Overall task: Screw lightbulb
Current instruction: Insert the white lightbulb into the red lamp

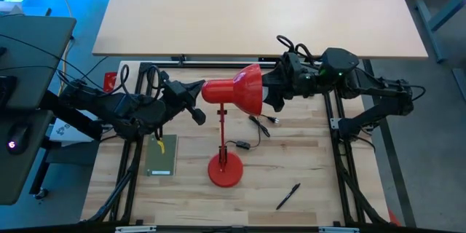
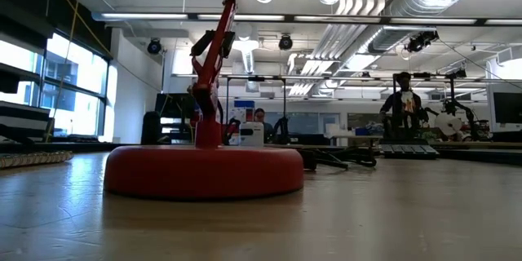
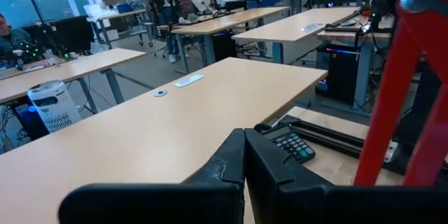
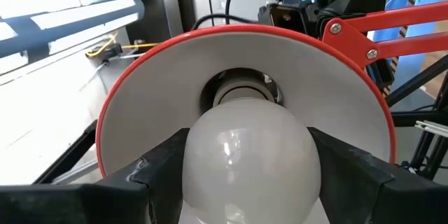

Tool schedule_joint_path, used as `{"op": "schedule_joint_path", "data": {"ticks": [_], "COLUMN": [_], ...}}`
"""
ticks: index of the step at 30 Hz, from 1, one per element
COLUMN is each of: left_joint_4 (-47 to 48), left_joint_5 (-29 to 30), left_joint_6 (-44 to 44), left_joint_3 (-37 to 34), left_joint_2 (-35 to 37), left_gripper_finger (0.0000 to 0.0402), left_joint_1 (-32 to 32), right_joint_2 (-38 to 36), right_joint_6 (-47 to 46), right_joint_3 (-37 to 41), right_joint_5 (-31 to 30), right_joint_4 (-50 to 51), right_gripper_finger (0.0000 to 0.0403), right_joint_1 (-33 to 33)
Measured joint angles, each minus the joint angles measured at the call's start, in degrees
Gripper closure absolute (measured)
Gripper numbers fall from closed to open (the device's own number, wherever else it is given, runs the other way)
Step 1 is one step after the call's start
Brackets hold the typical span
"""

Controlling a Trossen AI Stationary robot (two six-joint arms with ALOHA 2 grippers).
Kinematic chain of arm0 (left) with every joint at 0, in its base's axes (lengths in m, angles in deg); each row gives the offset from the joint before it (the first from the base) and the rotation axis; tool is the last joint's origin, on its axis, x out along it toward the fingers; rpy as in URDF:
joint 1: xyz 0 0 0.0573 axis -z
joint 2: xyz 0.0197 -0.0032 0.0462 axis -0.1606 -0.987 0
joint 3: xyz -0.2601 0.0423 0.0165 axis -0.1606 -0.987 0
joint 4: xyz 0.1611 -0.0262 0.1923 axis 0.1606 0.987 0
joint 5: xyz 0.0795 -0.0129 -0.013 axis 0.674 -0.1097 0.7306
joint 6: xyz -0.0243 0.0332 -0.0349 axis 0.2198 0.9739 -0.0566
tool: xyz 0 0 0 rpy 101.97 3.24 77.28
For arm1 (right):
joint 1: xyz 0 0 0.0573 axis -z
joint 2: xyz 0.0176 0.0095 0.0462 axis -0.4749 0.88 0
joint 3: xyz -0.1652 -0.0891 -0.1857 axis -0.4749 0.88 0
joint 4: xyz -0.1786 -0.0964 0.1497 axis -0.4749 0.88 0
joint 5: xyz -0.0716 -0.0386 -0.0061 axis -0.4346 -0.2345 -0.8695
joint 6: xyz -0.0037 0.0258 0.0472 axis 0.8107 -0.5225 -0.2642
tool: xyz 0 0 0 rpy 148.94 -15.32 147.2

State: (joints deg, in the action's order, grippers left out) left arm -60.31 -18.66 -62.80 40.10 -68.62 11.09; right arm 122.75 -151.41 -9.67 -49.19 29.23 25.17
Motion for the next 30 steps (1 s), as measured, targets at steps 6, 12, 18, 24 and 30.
{"op": "schedule_joint_path", "data": {"ticks": [6,12,18,24,30], "left_joint_4": [-0.59,-2.63,-2.69,-2.67,-2.65], "left_joint_5": [0.04,0.07,0.09,0.08,0.07], "left_joint_6": [-0.02,-0.02,-1.17,-1.95,-1.99], "left_joint_3": [0.00,0.00,0.00,0.00,0.00], "left_joint_2": [0.02,0.07,0.07,0.07,0.07], "left_gripper_finger": [0.0401,0.0401,0.0401,0.0402,0.0402], "left_joint_1": [0.00,0.00,0.00,-0.01,-0.02], "right_joint_2": [0.00,0.01,0.01,0.00,0.01], "right_joint_6": [0.64,1.77,2.02,2.06,2.17], "right_joint_3": [0.00,0.00,0.00,0.00,0.00], "right_joint_5": [1.37,1.71,2.51,2.54,2.56], "right_joint_4": [-0.09,-0.06,0.06,0.13,0.17], "right_gripper_finger": [0.0155,0.0155,0.0155,0.0155,0.0155], "right_joint_1": [0.00,0.00,0.02,0.02,0.02]}}
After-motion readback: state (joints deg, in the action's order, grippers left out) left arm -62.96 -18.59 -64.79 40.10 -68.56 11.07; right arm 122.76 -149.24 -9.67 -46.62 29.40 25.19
